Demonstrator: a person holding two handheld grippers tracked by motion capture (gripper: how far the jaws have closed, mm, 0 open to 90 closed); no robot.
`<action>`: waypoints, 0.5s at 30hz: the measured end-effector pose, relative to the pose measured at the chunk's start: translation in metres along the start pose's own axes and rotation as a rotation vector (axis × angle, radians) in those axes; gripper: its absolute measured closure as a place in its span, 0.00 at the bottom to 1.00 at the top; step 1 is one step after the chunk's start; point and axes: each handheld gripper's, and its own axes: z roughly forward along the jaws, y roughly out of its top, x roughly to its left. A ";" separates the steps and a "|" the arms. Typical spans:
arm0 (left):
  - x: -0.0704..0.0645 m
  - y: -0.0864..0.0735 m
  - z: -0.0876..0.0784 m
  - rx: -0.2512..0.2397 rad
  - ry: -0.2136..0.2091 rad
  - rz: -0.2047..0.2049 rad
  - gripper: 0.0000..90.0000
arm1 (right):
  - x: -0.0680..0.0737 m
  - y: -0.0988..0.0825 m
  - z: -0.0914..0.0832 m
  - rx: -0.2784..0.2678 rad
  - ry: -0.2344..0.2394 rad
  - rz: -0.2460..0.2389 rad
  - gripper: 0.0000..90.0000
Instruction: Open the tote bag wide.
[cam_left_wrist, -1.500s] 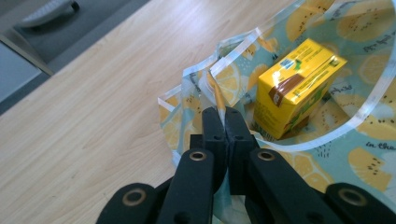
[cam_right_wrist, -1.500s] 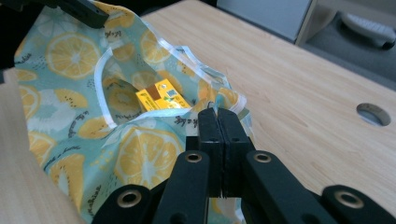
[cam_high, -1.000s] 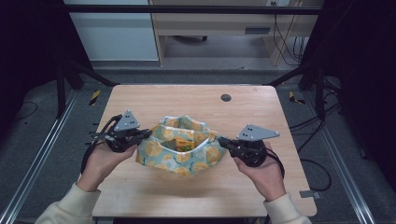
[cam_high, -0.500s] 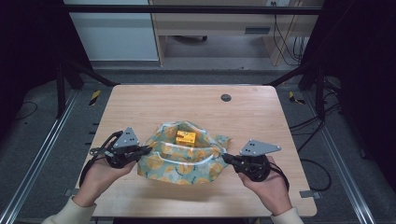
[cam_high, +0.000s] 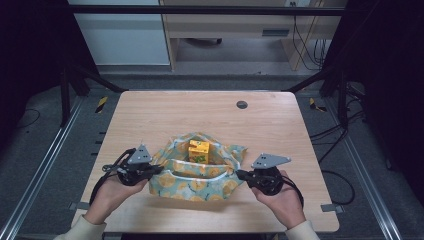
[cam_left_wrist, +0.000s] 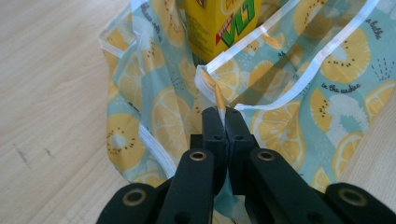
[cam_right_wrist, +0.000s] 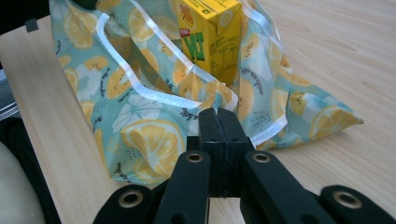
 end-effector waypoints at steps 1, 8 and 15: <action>0.000 0.000 0.000 0.000 0.000 0.000 1.00 | 0.000 0.000 0.000 0.000 0.000 0.000 1.00; -0.001 -0.007 0.013 0.031 -0.016 0.001 1.00 | -0.005 -0.004 0.011 0.025 0.004 0.014 1.00; -0.002 -0.011 0.021 0.046 -0.023 -0.004 1.00 | -0.009 -0.007 0.016 0.039 0.006 0.024 0.98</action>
